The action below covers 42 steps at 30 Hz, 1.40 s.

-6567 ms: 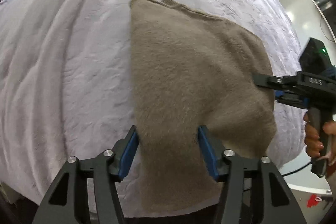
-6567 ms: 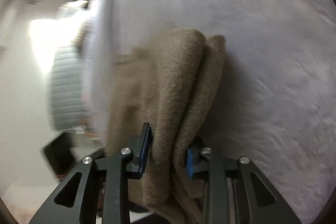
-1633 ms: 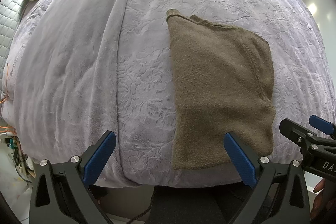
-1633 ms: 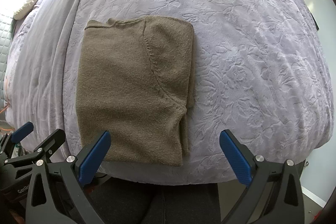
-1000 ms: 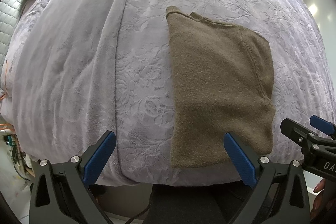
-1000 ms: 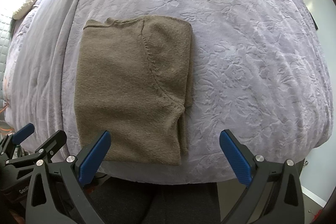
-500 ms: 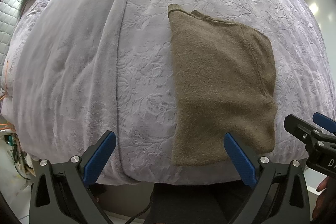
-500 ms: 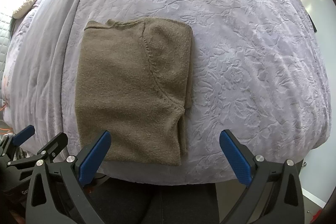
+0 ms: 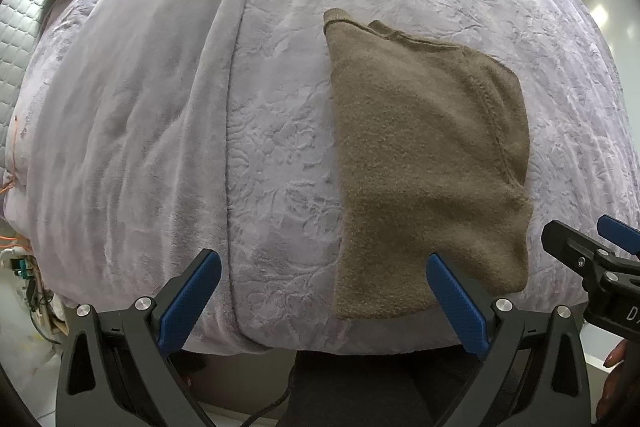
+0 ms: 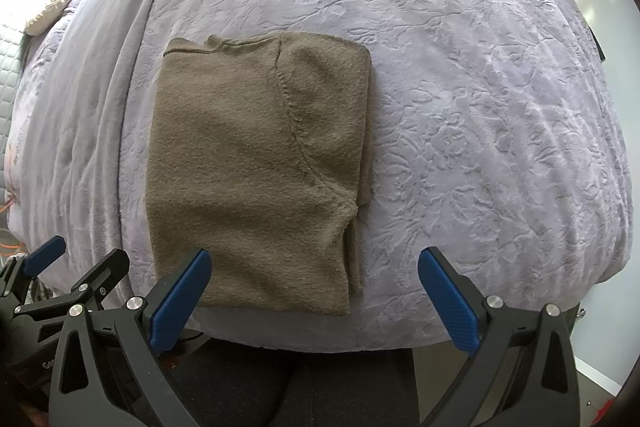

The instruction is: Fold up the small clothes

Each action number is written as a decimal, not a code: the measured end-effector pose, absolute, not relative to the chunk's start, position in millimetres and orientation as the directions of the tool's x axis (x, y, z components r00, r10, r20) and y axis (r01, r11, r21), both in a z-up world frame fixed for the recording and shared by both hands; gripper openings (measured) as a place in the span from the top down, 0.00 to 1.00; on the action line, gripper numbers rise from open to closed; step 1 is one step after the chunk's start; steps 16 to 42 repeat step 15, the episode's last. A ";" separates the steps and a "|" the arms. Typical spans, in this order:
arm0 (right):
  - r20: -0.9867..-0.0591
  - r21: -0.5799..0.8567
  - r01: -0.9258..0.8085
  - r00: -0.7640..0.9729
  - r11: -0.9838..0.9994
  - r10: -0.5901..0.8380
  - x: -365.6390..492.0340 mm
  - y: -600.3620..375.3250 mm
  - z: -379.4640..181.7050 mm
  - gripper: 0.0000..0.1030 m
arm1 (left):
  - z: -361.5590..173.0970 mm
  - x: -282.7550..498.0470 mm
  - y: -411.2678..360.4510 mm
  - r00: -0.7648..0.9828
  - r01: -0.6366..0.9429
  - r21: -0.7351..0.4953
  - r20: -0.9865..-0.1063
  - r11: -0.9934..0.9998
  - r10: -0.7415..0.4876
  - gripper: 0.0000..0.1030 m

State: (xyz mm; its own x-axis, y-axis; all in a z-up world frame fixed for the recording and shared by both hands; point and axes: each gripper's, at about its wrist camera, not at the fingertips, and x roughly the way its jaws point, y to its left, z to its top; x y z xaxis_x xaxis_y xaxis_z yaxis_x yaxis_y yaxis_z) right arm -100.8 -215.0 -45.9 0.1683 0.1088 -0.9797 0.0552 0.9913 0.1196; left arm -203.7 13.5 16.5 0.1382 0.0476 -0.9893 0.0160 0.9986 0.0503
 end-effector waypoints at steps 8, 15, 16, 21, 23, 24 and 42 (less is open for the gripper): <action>-0.981 0.122 0.048 0.161 0.991 0.113 -97.5 -211.1 -48.5 0.00 | 14.9 -203.8 13.4 0.143 0.014 0.063 -0.988 0.998 0.061 0.00; -0.981 0.122 0.037 0.154 0.992 0.115 -95.9 -207.6 -51.1 0.00 | 15.3 -203.5 15.2 0.154 0.013 0.072 -0.986 0.997 0.069 0.00; -0.981 0.122 0.037 0.154 0.992 0.115 -95.9 -207.6 -51.1 0.00 | 15.3 -203.5 15.2 0.154 0.013 0.072 -0.986 0.997 0.069 0.00; -0.981 0.122 0.037 0.154 0.992 0.115 -95.9 -207.6 -51.1 0.00 | 15.3 -203.5 15.2 0.154 0.013 0.072 -0.986 0.997 0.069 0.00; -0.981 0.122 0.037 0.154 0.992 0.115 -95.9 -207.6 -51.1 0.00 | 15.3 -203.5 15.2 0.154 0.013 0.072 -0.986 0.997 0.069 0.00; -0.981 0.122 0.037 0.154 0.992 0.115 -95.9 -207.6 -51.1 0.00 | 15.3 -203.5 15.2 0.154 0.013 0.072 -0.986 0.997 0.069 0.00; -0.981 0.122 0.037 0.154 0.992 0.115 -95.9 -207.6 -51.1 0.00 | 15.3 -203.5 15.2 0.154 0.013 0.072 -0.986 0.997 0.069 0.00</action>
